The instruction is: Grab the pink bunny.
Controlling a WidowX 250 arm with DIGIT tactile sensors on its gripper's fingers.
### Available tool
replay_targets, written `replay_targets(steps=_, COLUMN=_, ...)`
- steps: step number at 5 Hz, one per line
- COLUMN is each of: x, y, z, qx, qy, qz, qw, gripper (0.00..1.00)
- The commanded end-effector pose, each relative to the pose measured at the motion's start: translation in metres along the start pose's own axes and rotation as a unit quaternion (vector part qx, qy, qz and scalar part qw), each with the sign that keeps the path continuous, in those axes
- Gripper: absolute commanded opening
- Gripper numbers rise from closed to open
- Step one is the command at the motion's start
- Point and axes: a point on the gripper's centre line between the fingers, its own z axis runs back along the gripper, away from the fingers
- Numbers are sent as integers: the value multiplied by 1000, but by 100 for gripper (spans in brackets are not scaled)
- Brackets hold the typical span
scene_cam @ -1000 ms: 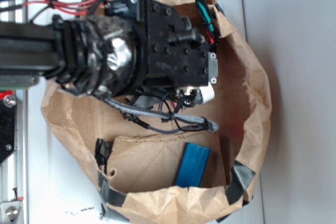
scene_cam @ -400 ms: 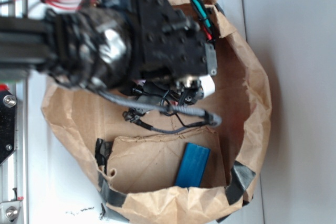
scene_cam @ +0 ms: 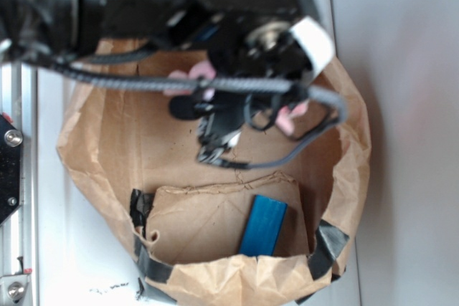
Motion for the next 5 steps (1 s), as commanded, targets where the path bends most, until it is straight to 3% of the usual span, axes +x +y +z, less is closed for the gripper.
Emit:
replay_targets(steps=1, x=27, y=-6, z=52, qx=99, qy=-48, qz=77, qw=991, gripper=0)
replay_targets(steps=2, x=26, y=-30, z=64, qx=86, qy=-62, qz=98, qw=990, gripper=0)
replay_targets(steps=3, x=27, y=-51, z=76, qx=33, qy=-53, qz=114, qw=991, gripper=0)
replay_targets(steps=4, x=20, y=-62, z=92, qx=-22, qy=-46, qz=107, qw=993, gripper=0)
replay_targets(steps=5, x=11, y=-59, z=94, qx=-33, qy=-44, qz=124, qw=991, gripper=0)
